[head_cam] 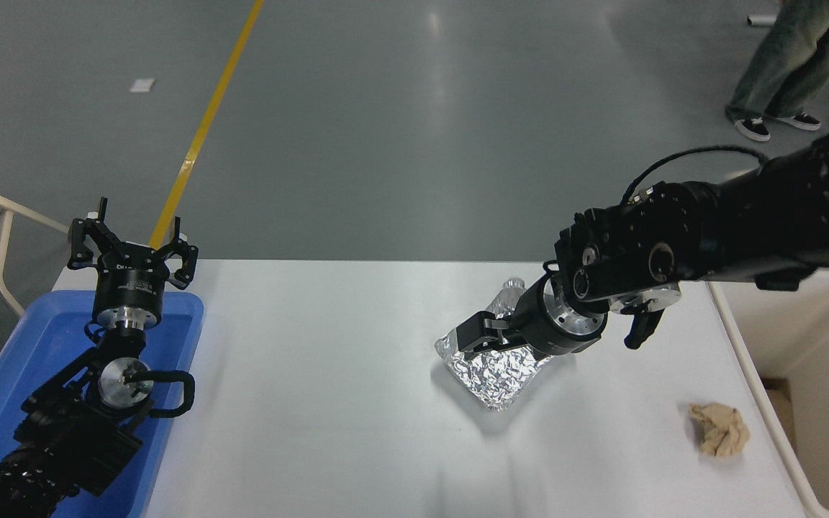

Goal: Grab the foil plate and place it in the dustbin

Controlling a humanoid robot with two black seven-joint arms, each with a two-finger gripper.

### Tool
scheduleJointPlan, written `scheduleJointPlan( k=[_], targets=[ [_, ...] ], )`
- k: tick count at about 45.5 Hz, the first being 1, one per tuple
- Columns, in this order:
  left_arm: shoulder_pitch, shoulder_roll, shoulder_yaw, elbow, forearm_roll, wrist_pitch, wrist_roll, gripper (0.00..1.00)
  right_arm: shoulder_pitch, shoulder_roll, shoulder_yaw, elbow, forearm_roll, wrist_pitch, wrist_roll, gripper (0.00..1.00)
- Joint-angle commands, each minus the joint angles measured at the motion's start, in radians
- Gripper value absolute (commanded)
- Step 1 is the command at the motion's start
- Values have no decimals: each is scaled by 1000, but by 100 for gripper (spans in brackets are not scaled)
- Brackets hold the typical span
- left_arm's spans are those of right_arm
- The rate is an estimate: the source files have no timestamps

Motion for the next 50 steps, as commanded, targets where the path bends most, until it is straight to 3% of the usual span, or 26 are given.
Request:
scheduleJointPlan(
  k=[1,11,23,41,50],
  targets=[
    [-1,0,1,0,0,0,0,99,273,-54,10,-3,-3,253,0,100],
    [0,2,1,0,0,0,0,99,356,-125,9,4,-21,376,0,100],
    [-1,2,1,0,0,0,0,99,373,-174,4,6,-93,380,-3,100],
    [0,2,2,0,0,0,0,99,315,-281,-125,6,-395,380,-5,100],
    [0,2,2,0,0,0,-1,99,312,-309,-170,7,-423,380,-5,100]
  ],
)
